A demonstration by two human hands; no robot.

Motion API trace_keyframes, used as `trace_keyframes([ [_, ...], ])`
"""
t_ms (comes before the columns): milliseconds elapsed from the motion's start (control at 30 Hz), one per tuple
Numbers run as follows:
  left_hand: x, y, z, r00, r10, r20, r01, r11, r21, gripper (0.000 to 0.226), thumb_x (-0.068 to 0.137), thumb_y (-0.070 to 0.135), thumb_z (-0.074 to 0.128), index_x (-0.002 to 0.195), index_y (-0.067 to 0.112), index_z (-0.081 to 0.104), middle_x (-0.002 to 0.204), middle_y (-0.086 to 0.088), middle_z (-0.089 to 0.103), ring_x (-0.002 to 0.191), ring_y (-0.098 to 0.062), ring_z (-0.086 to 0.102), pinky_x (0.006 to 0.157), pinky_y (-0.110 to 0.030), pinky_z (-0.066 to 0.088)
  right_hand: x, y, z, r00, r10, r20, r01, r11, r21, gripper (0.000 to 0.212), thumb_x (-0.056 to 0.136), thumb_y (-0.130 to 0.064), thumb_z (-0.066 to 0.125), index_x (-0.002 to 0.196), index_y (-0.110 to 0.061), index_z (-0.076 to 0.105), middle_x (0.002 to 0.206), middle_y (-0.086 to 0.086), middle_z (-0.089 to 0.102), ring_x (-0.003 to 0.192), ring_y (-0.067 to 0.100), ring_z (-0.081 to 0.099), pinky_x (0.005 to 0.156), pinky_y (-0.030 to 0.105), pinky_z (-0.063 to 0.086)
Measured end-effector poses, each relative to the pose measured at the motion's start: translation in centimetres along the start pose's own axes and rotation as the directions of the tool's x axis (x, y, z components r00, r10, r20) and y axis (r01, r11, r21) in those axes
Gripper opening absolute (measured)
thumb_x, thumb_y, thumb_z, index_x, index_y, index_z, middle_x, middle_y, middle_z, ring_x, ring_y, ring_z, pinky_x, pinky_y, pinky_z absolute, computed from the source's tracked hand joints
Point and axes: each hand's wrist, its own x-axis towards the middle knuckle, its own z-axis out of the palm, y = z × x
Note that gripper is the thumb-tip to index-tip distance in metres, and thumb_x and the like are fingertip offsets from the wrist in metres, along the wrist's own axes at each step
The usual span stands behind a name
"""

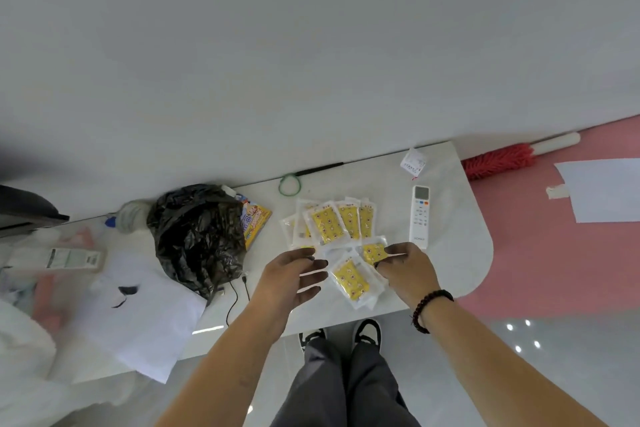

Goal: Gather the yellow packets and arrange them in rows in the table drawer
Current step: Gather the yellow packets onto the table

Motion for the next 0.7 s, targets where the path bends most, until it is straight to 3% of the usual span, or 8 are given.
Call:
trace_keyframes([
  [67,2.2,-0.8,0.0,1.0,-0.011,-0.016,0.012,1.0,0.009,0.02,0.097,0.007,0.049,0.111,0.01,0.063,0.091,-0.007,0.077,0.088,-0.024,0.072,0.08,-0.035,0.054,2.1,1.8,1.0,1.0,0.028,0.01,-0.027,0.997,-0.065,0.034,0.08,-0.014,0.069,0.109,-0.014,0.052,0.1,0.005,0.066,0.086,0.019,0.059,0.076,0.028,0.047],
  [233,7.3,-4.1,-0.3,0.995,-0.075,-0.061,0.076,0.997,0.013,0.02,0.097,0.007,0.049,0.111,0.009,0.063,0.092,-0.009,0.077,0.092,-0.026,0.072,0.08,-0.035,0.055,7.5,6.3,4.4,0.998,0.053,0.036,-0.044,0.975,-0.218,0.051,0.08,-0.017,0.072,0.125,-0.012,0.047,0.116,0.007,0.057,0.102,0.02,0.055,0.087,0.029,0.046],
  [367,11.1,-7.1,-0.5,0.989,-0.119,-0.091,0.122,0.992,0.024,0.02,0.097,0.006,0.048,0.11,0.009,0.063,0.091,-0.009,0.077,0.092,-0.027,0.072,0.08,-0.036,0.056,11.1,9.2,7.3,0.999,-0.02,0.041,0.035,0.92,-0.391,0.058,0.081,-0.021,0.071,0.131,-0.015,0.042,0.131,0.007,0.045,0.124,0.025,0.042,0.099,0.035,0.042],
  [467,13.4,-8.8,-0.6,0.984,-0.144,-0.103,0.149,0.988,0.039,0.02,0.097,0.006,0.048,0.109,0.01,0.063,0.091,-0.009,0.076,0.092,-0.027,0.072,0.081,-0.036,0.056,13.1,11.0,9.0,0.995,-0.096,0.021,0.091,0.816,-0.571,0.068,0.081,-0.033,0.07,0.137,-0.019,0.035,0.138,0.006,0.037,0.129,0.025,0.036,0.102,0.035,0.039],
  [600,15.9,-10.7,-0.8,0.979,-0.168,-0.115,0.175,0.983,0.053,0.02,0.097,0.005,0.048,0.108,0.01,0.063,0.089,-0.008,0.077,0.091,-0.026,0.072,0.081,-0.036,0.056,14.9,13.2,10.5,0.972,-0.235,-0.001,0.144,0.599,-0.788,0.078,0.08,-0.046,0.066,0.142,-0.02,0.027,0.142,0.007,0.03,0.131,0.027,0.03,0.107,0.036,0.032],
  [700,17.2,-11.4,-0.9,0.975,-0.187,-0.122,0.197,0.977,0.078,0.02,0.097,0.005,0.048,0.109,0.011,0.063,0.091,-0.008,0.076,0.09,-0.026,0.072,0.082,-0.036,0.057,16.0,14.1,11.0,0.962,-0.273,0.017,0.181,0.588,-0.788,0.081,0.079,-0.047,0.066,0.144,-0.022,0.024,0.142,0.003,0.033,0.133,0.025,0.029,0.108,0.037,0.028],
])
